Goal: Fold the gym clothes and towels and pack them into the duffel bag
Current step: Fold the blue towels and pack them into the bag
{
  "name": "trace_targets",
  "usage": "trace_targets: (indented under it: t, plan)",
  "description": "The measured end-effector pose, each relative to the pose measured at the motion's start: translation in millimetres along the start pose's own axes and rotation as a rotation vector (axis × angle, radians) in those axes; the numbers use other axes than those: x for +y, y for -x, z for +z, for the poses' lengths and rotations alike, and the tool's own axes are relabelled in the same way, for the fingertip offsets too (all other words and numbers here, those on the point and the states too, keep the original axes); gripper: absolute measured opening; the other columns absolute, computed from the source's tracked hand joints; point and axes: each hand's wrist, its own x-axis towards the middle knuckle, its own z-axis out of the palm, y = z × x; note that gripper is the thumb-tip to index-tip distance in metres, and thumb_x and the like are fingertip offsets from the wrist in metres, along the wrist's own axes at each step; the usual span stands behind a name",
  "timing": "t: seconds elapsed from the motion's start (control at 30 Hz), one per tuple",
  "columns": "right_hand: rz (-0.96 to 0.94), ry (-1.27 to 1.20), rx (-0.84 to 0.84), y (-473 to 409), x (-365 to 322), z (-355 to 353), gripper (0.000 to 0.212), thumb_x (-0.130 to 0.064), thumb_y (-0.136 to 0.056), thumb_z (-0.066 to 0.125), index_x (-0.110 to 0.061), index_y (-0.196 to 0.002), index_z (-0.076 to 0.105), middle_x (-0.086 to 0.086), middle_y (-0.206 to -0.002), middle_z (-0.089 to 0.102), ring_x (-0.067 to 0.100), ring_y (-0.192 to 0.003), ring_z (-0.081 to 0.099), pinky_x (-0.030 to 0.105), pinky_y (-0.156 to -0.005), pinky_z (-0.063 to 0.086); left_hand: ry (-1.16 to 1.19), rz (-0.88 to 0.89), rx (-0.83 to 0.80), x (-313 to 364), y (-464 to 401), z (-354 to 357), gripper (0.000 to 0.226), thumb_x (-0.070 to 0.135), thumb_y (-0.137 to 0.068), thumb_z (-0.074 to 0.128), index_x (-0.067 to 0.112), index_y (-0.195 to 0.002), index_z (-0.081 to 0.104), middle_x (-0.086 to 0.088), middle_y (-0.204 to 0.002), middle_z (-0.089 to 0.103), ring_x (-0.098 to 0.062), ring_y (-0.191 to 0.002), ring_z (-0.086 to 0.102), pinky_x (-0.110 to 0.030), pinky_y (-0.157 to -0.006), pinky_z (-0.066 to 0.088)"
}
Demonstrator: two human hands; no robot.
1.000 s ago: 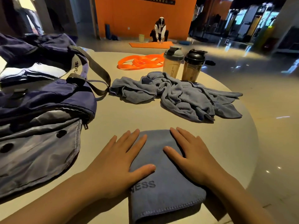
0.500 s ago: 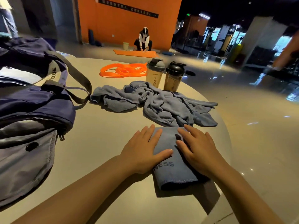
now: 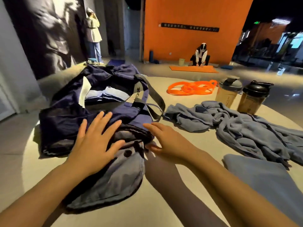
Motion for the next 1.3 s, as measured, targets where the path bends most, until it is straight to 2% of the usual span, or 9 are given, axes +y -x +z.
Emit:
trace_targets:
  t: [0.1, 0.2, 0.43, 0.7, 0.87, 0.93, 1.03, 1.17, 1.3]
  plan:
    - [-0.017, -0.024, 0.032, -43, -14, 24, 0.073, -0.04, -0.095, 0.051, -0.028, -0.153, 0.008, 0.008, -0.147, 0.035, 0.029, -0.127, 0.041, 0.039, -0.099, 0.042, -0.04, -0.118, -0.077, -48, 17, 11, 0.083, 0.084, -0.074, -0.005, 0.047, -0.148, 0.001, 0.005, -0.161, 0.004, -0.019, -0.148, -0.003, -0.049, -0.117, -0.005]
    - [0.027, -0.046, 0.13, -54, -24, 59, 0.074, -0.046, -0.098, 0.044, -0.035, -0.151, -0.007, 0.01, -0.128, 0.049, 0.026, -0.105, 0.051, 0.032, -0.083, 0.044, -0.061, -0.12, -0.091, -61, 24, 28, 0.073, 0.082, -0.081, -0.003, 0.05, -0.146, -0.011, 0.002, -0.16, 0.015, -0.024, -0.147, 0.009, -0.046, -0.115, -0.006]
    - [0.022, -0.122, 0.166, -35, -16, 61, 0.075, -0.042, -0.099, 0.044, -0.035, -0.149, -0.011, 0.004, -0.136, 0.051, 0.021, -0.115, 0.052, 0.023, -0.089, 0.04, -0.123, -0.073, -0.05, -58, 30, 29, 0.07, 0.073, -0.09, 0.016, 0.037, -0.149, 0.022, -0.005, -0.147, 0.045, -0.03, -0.135, 0.041, -0.047, -0.11, 0.006]
    - [-0.025, -0.071, 0.119, 37, -29, 51, 0.079, -0.048, -0.096, 0.044, -0.036, -0.139, -0.021, -0.002, -0.143, 0.046, 0.018, -0.119, 0.05, 0.024, -0.095, 0.04, -0.041, -0.05, -0.071, -16, 89, 5, 0.074, 0.075, -0.087, 0.023, 0.035, -0.15, 0.023, -0.005, -0.148, 0.042, -0.028, -0.136, 0.037, -0.044, -0.114, 0.01]
    - [-0.024, -0.001, 0.162, 112, -41, 53, 0.075, -0.054, -0.092, 0.044, -0.033, -0.152, 0.005, 0.002, -0.122, 0.06, 0.022, -0.096, 0.061, 0.03, -0.074, 0.055, -0.013, -0.043, -0.075, 35, 148, -13, 0.076, 0.075, -0.088, 0.023, 0.033, -0.151, 0.022, -0.007, -0.15, 0.038, -0.029, -0.138, 0.033, -0.047, -0.114, 0.01]
    - [0.009, 0.015, 0.195, 141, -46, 54, 0.07, -0.055, -0.091, 0.036, -0.024, -0.151, 0.022, 0.002, -0.112, 0.065, 0.019, -0.085, 0.064, 0.021, -0.065, 0.052, 0.017, -0.044, -0.064, 55, 169, -15, 0.076, 0.074, -0.088, 0.024, 0.031, -0.151, 0.025, -0.007, -0.15, 0.038, -0.029, -0.138, 0.032, -0.048, -0.116, 0.008]
    - [0.06, 0.033, 0.204, 177, -55, 51, 0.069, -0.057, -0.091, 0.036, -0.02, -0.149, 0.03, 0.001, -0.116, 0.065, 0.015, -0.085, 0.064, 0.013, -0.072, 0.038, 0.066, -0.036, -0.004, 82, 193, -16, 0.073, 0.07, -0.091, 0.027, 0.024, -0.148, 0.033, -0.011, -0.147, 0.04, -0.031, -0.137, 0.033, -0.049, -0.117, 0.008]
    - [0.09, 0.052, 0.231, 211, -62, 50, 0.075, -0.055, -0.085, 0.049, -0.018, -0.148, 0.033, 0.001, -0.118, 0.064, 0.016, -0.089, 0.064, 0.019, -0.077, 0.041, 0.108, -0.024, 0.043, 101, 213, -16, 0.069, 0.066, -0.093, 0.03, 0.022, -0.146, 0.033, -0.014, -0.148, 0.037, -0.031, -0.14, 0.029, -0.05, -0.117, 0.008]
    - [0.121, -0.019, 0.224, 222, -62, 51, 0.072, -0.053, -0.086, 0.042, -0.021, -0.15, 0.028, -0.003, -0.121, 0.06, 0.007, -0.098, 0.049, 0.017, -0.081, 0.037, 0.226, -0.034, 0.073, 111, 217, -16, 0.066, 0.062, -0.095, 0.031, 0.021, -0.146, 0.032, -0.011, -0.154, 0.017, -0.017, -0.148, 0.004, -0.04, -0.12, -0.003]
